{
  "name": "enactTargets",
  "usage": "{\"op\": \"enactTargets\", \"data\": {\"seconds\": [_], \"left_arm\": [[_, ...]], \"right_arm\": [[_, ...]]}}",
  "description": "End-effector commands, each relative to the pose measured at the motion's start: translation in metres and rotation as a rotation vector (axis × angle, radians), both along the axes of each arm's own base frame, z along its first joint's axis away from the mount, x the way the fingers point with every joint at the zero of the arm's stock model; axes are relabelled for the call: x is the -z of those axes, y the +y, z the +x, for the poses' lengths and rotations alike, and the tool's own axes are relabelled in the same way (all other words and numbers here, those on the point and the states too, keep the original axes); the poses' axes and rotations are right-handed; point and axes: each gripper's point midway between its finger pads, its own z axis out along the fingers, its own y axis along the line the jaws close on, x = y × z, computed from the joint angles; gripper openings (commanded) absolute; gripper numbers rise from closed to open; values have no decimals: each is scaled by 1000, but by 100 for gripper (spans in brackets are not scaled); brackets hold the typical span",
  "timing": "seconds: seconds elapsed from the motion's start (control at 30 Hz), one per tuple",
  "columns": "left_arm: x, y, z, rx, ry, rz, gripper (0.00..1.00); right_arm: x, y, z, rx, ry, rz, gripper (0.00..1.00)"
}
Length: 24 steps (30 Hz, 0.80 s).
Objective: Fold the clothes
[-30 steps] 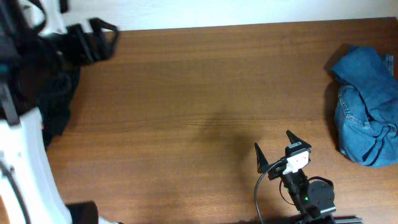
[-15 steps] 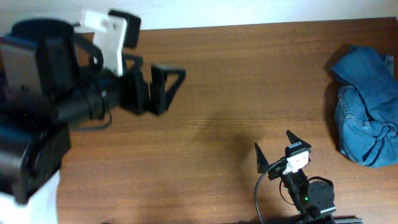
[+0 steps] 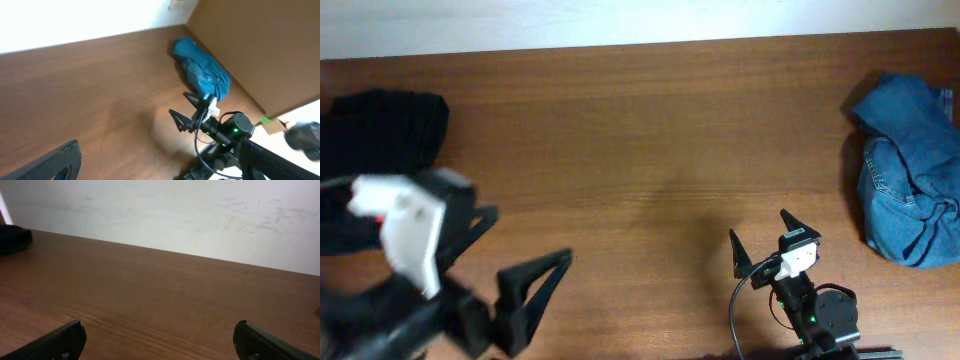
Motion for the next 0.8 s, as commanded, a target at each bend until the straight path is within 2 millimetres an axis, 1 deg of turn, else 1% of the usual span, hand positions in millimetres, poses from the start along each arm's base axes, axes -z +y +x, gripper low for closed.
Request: {"op": "enactTargets", "data": {"seconds": [0.0,0.2,0.33,0.43,0.57,0.7,0.77], "left_arm": [[0,17,-8,-68,-44,26,99],[16,35,-17,-147,-44,48,99],[26,39,-8,-193,-71,37,99],[39,40,5,-223,-105,23,99],[66,37,29,-244,-138,12,99],[106,31,56,-246,-157,2,99],[123,27,71,-246,-192,-12,99]], "right_arm": [[2,-4,1,19,1,-1,99],[2,-4,1,19,2,-1,99],[2,-4,1,19,2,-1,99],[2,-4,1,19,2,-1,99],[2,-4,1,19,2,-1,99],[2,-4,1,19,1,-1,99],[2,-4,1,19,2,-1,99]]}}
